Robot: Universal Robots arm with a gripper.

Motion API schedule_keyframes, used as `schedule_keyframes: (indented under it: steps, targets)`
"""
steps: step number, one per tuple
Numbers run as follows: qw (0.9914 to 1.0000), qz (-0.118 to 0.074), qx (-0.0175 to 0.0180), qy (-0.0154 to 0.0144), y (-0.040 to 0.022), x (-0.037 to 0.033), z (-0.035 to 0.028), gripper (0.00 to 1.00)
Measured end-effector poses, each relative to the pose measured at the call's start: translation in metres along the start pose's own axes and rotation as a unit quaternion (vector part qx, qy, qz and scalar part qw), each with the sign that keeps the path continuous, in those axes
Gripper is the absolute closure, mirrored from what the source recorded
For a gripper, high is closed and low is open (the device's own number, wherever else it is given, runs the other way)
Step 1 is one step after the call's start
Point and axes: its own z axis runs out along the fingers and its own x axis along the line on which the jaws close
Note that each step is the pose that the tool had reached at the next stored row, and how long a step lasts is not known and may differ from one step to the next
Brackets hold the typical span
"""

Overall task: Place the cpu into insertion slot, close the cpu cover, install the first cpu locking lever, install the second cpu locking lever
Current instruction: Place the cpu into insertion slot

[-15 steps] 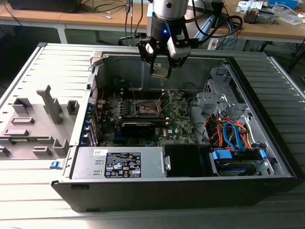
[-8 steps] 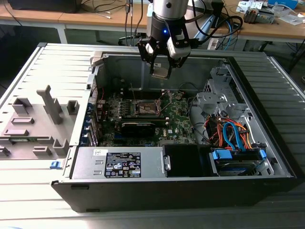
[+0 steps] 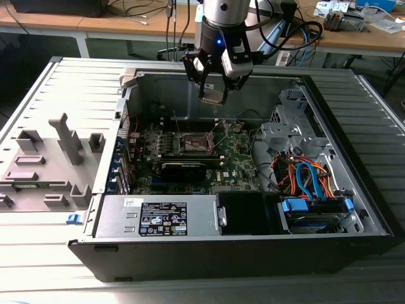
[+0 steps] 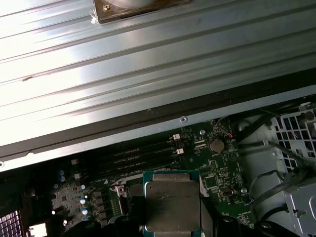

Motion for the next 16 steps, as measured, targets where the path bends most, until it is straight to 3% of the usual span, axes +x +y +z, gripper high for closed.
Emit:
schedule_keyframes:
  steps: [16]
  targets:
    - [0.99997, 0.008, -0.0001, -0.0005, 0.0000, 0.0000, 0.0002, 0.45]
